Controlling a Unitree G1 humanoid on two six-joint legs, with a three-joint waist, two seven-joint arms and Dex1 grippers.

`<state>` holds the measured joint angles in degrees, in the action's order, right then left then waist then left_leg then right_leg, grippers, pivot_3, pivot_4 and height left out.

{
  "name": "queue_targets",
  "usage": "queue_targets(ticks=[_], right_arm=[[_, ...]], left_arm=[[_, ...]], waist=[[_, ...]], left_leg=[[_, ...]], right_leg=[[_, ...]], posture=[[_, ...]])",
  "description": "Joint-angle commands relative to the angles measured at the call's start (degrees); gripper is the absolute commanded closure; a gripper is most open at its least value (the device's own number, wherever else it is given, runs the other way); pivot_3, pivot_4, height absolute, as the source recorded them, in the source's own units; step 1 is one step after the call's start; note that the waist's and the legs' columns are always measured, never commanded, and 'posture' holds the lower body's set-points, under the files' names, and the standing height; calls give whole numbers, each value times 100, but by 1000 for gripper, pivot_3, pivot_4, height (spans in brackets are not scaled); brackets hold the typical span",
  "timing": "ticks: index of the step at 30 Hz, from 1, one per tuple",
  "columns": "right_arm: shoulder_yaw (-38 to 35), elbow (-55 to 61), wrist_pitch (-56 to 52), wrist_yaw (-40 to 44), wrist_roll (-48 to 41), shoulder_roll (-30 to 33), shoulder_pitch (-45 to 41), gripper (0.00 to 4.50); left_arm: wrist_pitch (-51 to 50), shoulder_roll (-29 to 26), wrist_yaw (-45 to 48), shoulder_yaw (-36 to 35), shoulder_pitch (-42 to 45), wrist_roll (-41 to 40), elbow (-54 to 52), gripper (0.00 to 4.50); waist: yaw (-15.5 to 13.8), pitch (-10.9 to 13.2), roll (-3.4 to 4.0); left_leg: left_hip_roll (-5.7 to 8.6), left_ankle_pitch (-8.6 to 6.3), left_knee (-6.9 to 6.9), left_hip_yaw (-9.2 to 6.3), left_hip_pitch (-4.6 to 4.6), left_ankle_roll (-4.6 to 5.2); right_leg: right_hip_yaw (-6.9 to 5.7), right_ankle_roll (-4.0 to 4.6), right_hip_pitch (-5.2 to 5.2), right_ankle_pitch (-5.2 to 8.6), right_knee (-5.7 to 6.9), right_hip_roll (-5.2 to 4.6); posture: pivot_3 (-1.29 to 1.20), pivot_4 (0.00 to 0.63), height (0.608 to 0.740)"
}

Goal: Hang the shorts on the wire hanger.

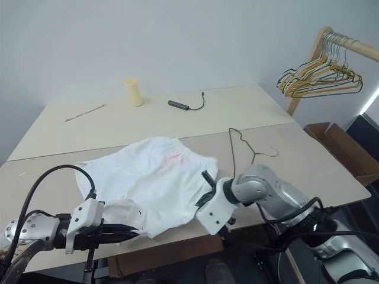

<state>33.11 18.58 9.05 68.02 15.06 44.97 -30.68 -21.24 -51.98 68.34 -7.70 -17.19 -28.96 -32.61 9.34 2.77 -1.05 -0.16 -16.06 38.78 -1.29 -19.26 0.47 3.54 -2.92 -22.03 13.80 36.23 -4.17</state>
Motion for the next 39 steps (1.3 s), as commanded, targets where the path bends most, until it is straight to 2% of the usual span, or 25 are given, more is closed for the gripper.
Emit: queue_targets(ticks=[1,6,8,13,15,21,25,27,31,38,39], right_arm=[[-156,200,-886,470,-422,-136,-159,4477],[19,195,-1350,877,-721,-370,-88,4477],[92,238,-1434,1058,-728,-360,-70,4477],[204,282,-1572,1416,-1063,-476,-54,4477],[308,146,-1661,1438,-1102,-709,-165,4477],[648,-572,-2203,1093,-723,-1670,-735,4477],[822,-870,-2306,880,-505,-2070,-915,4477],[851,-816,-2324,895,-527,-2092,-883,4477],[747,-250,-2930,1092,-940,-2056,-712,4477],[711,237,-3987,963,-1344,-2191,-781,4477],[765,237,-4015,933,-1324,-2193,-806,4477]], left_arm=[[49,-123,113,-128,27,-93,8,4500],[-69,-337,287,-363,-244,-176,3,4500],[-180,-442,410,-531,-410,-311,-13,4500],[10,-719,671,-787,-881,12,295,4500],[147,-807,657,-777,-899,262,544,4500],[570,-996,575,-687,-670,906,1309,4500],[802,-1056,510,-640,-385,1237,1788,4500],[766,-1049,564,-711,-331,1167,1838,4500],[704,-1119,786,-908,-541,1057,1706,4500],[641,-1161,962,-1260,-909,1039,1517,4500],[539,-1101,1005,-1380,-900,844,1459,4500]], waist=[[-7,-5,-9],[-53,-7,-14],[-59,-6,-14],[-78,-5,-12],[-93,-5,-13],[-98,-2,-9],[-137,-1,-8],[-174,-3,-10],[-222,-11,-22],[-218,-6,-14],[-218,-3,-9]], left_leg=[[-1,0,1,0,0,0],[0,-6,-4,0,-20,-9],[-1,-13,-6,-1,-27,-15],[-1,-18,-7,0,-39,-11],[2,-18,-6,-1,-37,-11],[-13,-17,-4,-1,-9,-12],[-30,-17,-6,-4,-12,-13],[-35,-21,-8,-3,-22,-20],[-32,-24,-2,-1,-104,-26],[-40,-32,0,2,-97,-40],[-48,-31,5,3,-92,-40]], right_leg=[[0,0,0,0,-1,0],[0,-4,-22,0,-5,-4],[-1,21,-28,-9,-5,-3],[-5,17,-35,-4,-8,-13],[-7,-12,-32,14,-9,-12],[-8,-4,-20,9,2,9],[-10,10,-26,4,0,29],[-11,54,-35,-21,0,31],[-11,60,-121,-28,18,21],[-11,68,-128,-19,48,33],[-12,69,-124,-19,50,43]], posture=[[-149,0,740],[-128,0,740],[-125,0,740],[-107,0,740],[-100,0,740],[-91,0,740],[-83,0,740],[-83,0,740],[-91,0,740],[-93,0,740],[-91,0,740]])
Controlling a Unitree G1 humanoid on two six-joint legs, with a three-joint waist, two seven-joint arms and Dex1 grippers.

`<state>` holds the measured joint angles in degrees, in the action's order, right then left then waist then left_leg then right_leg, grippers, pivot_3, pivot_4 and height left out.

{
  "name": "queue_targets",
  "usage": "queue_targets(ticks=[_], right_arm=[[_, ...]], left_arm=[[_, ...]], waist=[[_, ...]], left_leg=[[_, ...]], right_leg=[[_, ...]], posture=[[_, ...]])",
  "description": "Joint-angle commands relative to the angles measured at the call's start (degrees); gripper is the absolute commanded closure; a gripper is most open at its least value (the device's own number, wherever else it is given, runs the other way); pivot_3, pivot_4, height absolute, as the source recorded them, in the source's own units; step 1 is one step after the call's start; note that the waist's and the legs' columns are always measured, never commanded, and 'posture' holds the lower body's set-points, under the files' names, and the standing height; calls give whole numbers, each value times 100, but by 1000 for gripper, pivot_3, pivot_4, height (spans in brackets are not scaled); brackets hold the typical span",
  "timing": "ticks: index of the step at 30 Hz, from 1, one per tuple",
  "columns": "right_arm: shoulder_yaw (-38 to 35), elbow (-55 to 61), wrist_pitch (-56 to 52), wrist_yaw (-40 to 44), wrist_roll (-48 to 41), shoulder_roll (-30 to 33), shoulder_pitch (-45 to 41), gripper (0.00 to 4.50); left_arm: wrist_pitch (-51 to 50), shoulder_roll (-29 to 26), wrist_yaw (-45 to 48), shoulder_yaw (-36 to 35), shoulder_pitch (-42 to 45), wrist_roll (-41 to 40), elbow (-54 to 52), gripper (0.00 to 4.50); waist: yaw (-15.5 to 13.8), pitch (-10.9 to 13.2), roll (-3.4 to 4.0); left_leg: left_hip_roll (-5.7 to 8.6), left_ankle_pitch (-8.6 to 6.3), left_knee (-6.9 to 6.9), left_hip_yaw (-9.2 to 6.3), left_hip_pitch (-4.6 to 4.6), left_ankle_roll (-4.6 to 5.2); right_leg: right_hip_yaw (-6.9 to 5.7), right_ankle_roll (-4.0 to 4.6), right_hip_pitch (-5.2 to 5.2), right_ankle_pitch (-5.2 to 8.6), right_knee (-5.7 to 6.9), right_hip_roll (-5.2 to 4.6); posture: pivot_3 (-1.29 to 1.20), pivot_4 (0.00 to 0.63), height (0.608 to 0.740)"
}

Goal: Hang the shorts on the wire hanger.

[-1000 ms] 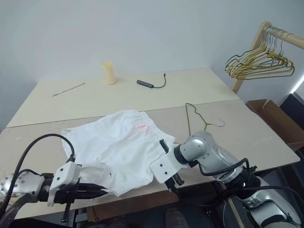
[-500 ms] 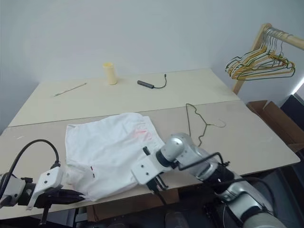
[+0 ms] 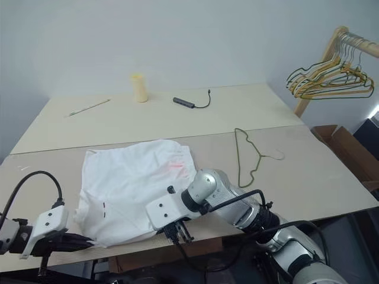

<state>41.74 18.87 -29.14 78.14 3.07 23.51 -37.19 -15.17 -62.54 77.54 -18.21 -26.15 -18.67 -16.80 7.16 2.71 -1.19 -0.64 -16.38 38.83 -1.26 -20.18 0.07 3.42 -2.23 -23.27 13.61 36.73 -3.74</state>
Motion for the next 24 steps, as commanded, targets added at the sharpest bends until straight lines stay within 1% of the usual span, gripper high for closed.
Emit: queue_targets(ticks=[1,4,8,11,13,14,15,18,19,20,22,23,24], right_arm=[[-59,201,-214,-107,-108,-53,-175,4477],[-31,187,-261,-163,-134,-78,-218,3823],[-52,143,-278,-177,-200,-69,-269,2416],[-269,157,-585,-269,-459,-112,-258,1314],[-520,194,-759,-179,-781,-51,-308,600],[-644,224,-794,-95,-948,25,-338,587],[-965,249,-880,49,-1278,147,-364,587],[-1820,248,-994,368,-2153,491,-389,587],[-2128,162,-1060,356,-2361,608,-401,587],[-2324,99,-1112,326,-2506,690,-412,587],[-2640,-195,-1178,4,-2457,852,-446,587],[-2707,-365,-1297,-262,-2336,915,-487,587],[-2743,-538,-1408,-532,-2195,970,-525,587]], left_arm=[[-185,11,154,-439,-7,-405,-207,4500],[-356,81,330,-620,-107,-754,-393,4500],[-494,112,568,-800,-312,-994,-490,4500],[-678,171,800,-1027,-420,-1415,-710,3780],[-805,211,893,-1245,-453,-1640,-783,3124],[-884,238,935,-1371,-464,-1773,-811,2783],[-1034,295,1012,-1638,-442,-2091,-850,2448],[-1733,451,934,-2335,-72,-3420,-868,1448],[-1947,498,740,-2494,204,-3942,-803,1130],[-2100,528,598,-2597,396,-4276,-761,818],[-2246,584,216,-2536,837,-4520,-692,138],[-2239,639,-13,-2394,1019,-4436,-708,42],[-2227,681,-216,-2224,1161,-4312,-721,42]], waist=[[1,4,6],[-1,-2,-3],[7,-3,-4],[6,-5,-8],[5,-5,-8],[4,-5,-9],[-1,-5,-9],[-27,-4,-11],[-30,-5,-12],[-27,-5,-13],[-12,-5,-12],[-4,-6,-12],[5,-7,-13]], left_leg=[[-10,0,5,1,1,0],[-29,2,6,-1,7,-2],[-30,2,5,0,9,-3],[-30,2,5,0,6,-3],[-29,2,5,0,5,-3],[-29,2,6,0,5,-3],[-29,2,6,-1,4,-3],[-30,2,11,-5,3,-3],[-30,2,11,-7,5,-3],[-30,2,12,-9,5,-3],[-31,2,11,-9,8,-3],[-31,2,10,-9,11,-3],[-29,2,10,-6,12,-3]], right_leg=[[0,-3,3,2,-1,13],[-5,-10,3,15,4,37],[-3,-5,3,15,6,37],[-3,10,0,6,5,37],[-3,24,1,-2,5,35],[-3,24,1,-2,5,35],[-3,23,1,-2,5,35],[-6,4,5,9,3,31],[-10,-3,8,13,1,30],[-12,-12,10,19,0,31],[-12,-14,13,20,2,32],[-11,-14,14,20,3,33],[-8,-13,15,19,4,34]], posture=[[-90,0,740],[-91,0,740],[-88,0,740],[-85,0,740],[-88,0,740],[-91,0,740],[-93,0,740],[-96,0,740],[-97,0,740],[-97,0,740],[-99,0,740],[-105,0,740],[-108,0,740]])
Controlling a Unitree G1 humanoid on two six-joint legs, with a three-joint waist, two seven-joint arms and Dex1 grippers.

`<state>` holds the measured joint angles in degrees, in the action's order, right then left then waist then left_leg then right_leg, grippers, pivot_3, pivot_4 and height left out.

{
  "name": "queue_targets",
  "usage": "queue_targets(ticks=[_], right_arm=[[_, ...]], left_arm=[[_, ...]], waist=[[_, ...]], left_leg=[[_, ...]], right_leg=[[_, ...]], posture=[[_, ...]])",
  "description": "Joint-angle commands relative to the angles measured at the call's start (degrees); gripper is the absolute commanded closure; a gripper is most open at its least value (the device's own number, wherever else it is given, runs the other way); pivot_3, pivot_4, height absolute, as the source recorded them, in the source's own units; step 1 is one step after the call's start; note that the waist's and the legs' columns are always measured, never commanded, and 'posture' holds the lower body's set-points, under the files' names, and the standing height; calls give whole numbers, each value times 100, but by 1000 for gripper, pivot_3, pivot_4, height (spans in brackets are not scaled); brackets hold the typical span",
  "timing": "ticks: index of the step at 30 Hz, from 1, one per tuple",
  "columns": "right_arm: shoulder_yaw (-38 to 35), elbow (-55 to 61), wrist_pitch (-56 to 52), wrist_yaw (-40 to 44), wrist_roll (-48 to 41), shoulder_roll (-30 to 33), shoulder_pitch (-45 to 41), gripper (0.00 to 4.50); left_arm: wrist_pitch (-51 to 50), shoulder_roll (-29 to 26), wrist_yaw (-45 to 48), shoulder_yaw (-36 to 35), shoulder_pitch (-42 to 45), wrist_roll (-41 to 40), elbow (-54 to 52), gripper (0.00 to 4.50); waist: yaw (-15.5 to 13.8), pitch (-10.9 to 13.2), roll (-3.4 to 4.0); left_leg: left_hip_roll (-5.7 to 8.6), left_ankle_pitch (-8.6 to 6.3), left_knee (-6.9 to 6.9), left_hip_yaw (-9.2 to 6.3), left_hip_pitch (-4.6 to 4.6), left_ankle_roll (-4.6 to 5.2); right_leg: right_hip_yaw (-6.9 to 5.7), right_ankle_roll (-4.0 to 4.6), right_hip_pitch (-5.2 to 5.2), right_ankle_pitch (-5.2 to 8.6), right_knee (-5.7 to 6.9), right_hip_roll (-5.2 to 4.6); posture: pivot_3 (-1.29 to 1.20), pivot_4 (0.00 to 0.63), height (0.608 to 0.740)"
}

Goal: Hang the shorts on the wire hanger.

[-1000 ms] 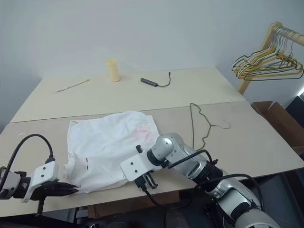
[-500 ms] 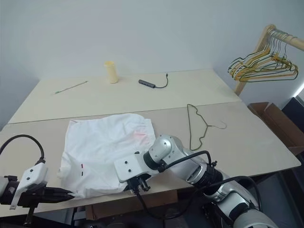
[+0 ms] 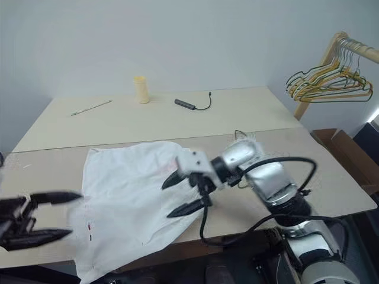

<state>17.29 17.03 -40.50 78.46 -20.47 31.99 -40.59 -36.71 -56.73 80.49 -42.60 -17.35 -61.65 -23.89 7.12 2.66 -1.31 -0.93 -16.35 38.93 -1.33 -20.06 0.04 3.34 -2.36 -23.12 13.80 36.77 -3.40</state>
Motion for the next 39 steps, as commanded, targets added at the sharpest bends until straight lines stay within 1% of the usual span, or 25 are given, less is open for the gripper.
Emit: queue_targets(ticks=[1,3,6,8,9,10,13,15,18,23,25,30,34,39], right_arm=[[-316,-550,-491,-891,294,145,-249,587],[-296,-994,-940,-1601,613,104,-400,587],[-347,-1804,-1399,-2622,1066,-60,-568,587],[-526,-2321,-1628,-3332,1294,-241,-611,587],[-636,-2513,-1745,-3661,1381,-334,-596,587],[-644,-2631,-1640,-3999,1554,-382,-535,587],[-1121,-2903,-1791,-4976,1685,-822,-478,587],[-1474,-2968,-1892,-5409,1621,-1155,-439,587],[-1866,-3180,-1777,-5975,1580,-1615,-416,587],[-2063,-3602,-1529,-6426,1575,-2022,-424,587],[-2011,-3754,-1384,-6435,1585,-2080,-384,587],[-1617,-3660,-1150,-6143,1604,-2114,-180,587],[-1532,-3806,-1270,-6099,1577,-2178,-167,587],[-1502,-4278,-1484,-6301,1691,-2254,-261,587]], left_arm=[[-11,143,-619,407,363,161,-51,42],[273,204,-800,843,450,746,-131,42],[738,246,-1025,1598,581,1637,-163,42],[1099,391,-963,2023,714,1947,-199,42],[1231,508,-973,2212,814,2015,-242,42],[1325,632,-1006,2373,929,2045,-280,42],[1355,973,-1224,2695,1324,2000,-296,42],[1353,1065,-1247,2827,1488,1991,-266,42],[1391,1063,-1150,2926,1558,1999,-226,42],[1367,984,-1010,2924,1573,1947,-176,42],[1360,965,-970,2906,1562,1934,-170,42],[1353,942,-898,2877,1487,1909,-165,42],[1393,955,-918,2912,1409,1978,-199,42],[1419,988,-967,2975,1383,2035,-228,42]], waist=[[26,-5,-6],[73,-4,-1],[153,-3,2],[177,-3,1],[188,-3,2],[200,-3,2],[256,-4,1],[326,-5,-1],[490,-5,0],[711,-5,0],[782,-4,0],[831,-4,1],[857,-4,2],[864,-7,-3]], left_leg=[[2,0,0,3,4,0],[7,0,-1,15,8,-1],[10,2,-6,34,-4,-4],[10,3,-6,57,-14,-5],[10,3,-6,60,-16,-5],[10,3,-7,63,-17,-5],[10,3,-7,74,-25,-5],[10,3,-6,71,-26,-5],[9,3,-7,53,-22,-5],[12,3,-5,48,-20,-5],[11,3,-5,47,-20,-5],[11,3,-5,46,-19,-4],[10,3,-5,46,-18,-4],[10,3,-4,44,-11,-4]], right_leg=[[5,1,1,-1,1,0],[20,38,-1,-23,4,1],[28,43,-14,-26,4,4],[28,45,-20,-27,1,5],[29,46,-22,-28,-1,4],[33,45,-23,-28,-1,2],[45,39,-31,-32,-2,-1],[51,36,-32,-34,0,0],[64,31,-31,-35,5,1],[72,22,-28,-40,2,1],[72,22,-28,-40,2,2],[72,20,-27,-39,0,3],[73,20,-27,-39,2,3],[71,20,-15,-39,1,4]], posture=[[-116,0,740],[-127,0,740],[-137,0,740],[-145,0,740],[-149,0,740],[-153,0,740],[-169,0,740],[-189,0,740],[-198,0,740],[-203,0,740],[-200,0,740],[-196,0,740],[-190,0,740],[-188,0,740]])
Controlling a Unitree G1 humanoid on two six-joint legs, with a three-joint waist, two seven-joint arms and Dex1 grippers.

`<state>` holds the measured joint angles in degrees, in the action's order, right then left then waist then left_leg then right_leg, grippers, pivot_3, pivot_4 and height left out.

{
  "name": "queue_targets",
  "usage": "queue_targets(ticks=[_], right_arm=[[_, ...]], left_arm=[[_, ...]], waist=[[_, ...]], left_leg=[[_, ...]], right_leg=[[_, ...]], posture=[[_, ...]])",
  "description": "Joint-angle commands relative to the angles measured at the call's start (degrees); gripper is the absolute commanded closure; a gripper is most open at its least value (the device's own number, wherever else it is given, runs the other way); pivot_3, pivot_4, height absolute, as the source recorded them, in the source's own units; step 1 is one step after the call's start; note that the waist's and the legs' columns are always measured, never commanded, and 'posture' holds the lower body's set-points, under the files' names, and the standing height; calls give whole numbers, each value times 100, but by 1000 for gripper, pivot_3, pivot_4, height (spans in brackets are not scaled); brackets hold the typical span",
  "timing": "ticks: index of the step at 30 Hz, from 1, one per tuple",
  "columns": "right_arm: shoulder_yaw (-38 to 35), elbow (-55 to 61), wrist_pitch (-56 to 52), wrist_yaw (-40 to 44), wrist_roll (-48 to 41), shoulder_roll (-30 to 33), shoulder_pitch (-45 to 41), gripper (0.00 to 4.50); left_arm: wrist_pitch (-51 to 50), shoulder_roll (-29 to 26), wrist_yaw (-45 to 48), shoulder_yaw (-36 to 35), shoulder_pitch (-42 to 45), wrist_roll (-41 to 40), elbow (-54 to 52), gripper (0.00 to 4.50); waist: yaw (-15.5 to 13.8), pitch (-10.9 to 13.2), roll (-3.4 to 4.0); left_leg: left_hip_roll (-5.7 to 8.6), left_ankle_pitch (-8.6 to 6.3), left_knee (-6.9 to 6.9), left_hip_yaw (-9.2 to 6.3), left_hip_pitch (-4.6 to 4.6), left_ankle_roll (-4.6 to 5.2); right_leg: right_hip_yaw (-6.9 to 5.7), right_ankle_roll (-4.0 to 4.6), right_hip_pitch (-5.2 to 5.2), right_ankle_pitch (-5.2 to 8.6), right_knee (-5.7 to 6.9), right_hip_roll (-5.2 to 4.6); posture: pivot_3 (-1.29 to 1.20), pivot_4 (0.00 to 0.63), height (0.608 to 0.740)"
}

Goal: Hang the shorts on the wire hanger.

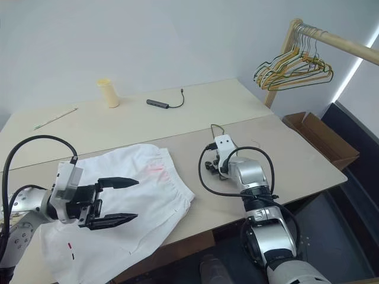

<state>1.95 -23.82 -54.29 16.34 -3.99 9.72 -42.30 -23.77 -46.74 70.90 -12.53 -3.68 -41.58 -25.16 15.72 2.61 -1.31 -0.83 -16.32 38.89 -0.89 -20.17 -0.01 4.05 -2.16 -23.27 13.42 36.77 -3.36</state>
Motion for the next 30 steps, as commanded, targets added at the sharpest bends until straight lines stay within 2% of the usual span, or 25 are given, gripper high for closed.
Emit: queue_targets(ticks=[1,2,6,15,23,27,30], right_arm=[[25,-295,-119,-147,67,-49,-116,587],[22,-367,-118,-184,89,-60,-132,587],[63,-627,-51,-256,163,-70,-169,1416],[232,-1064,184,-263,387,-5,-190,4489],[345,-863,573,-443,570,-53,-127,4489],[553,339,1157,-448,675,-66,143,4489],[450,1364,1298,-416,499,-172,342,4489]], left_arm=[[136,-4,-14,-16,22,42,-92,42],[144,4,-22,-1,26,55,-88,42],[168,52,-39,39,68,104,-60,0],[298,171,-99,149,128,244,24,0],[71,329,-524,34,203,37,113,0],[-1081,711,-1848,-109,737,-600,471,0],[-1916,1220,-2991,-298,1251,-1213,830,0]], waist=[[3,-4,-6],[7,-5,-8],[31,-15,-18],[79,-45,-49],[82,-67,-69],[66,-62,-62],[50,-47,-39]], left_leg=[[-1,0,0,0,3,0],[0,0,0,-1,5,0],[-1,0,1,-1,18,0],[-2,0,0,-2,23,0],[-3,0,0,-3,26,0],[-3,0,1,-5,22,0],[-1,0,4,-10,1,0]], right_leg=[[-1,0,4,0,0,0],[-2,0,7,0,-1,0],[-1,-2,19,0,-1,1],[-1,-2,24,1,-3,2],[-1,-3,27,1,-3,2],[-1,-23,24,9,-4,1],[-2,-35,9,10,-3,-2]], posture=[[-188,0,740],[-189,0,740],[-189,0,740],[-193,0,740],[-199,0,740],[-201,0,740],[-208,0,740]])
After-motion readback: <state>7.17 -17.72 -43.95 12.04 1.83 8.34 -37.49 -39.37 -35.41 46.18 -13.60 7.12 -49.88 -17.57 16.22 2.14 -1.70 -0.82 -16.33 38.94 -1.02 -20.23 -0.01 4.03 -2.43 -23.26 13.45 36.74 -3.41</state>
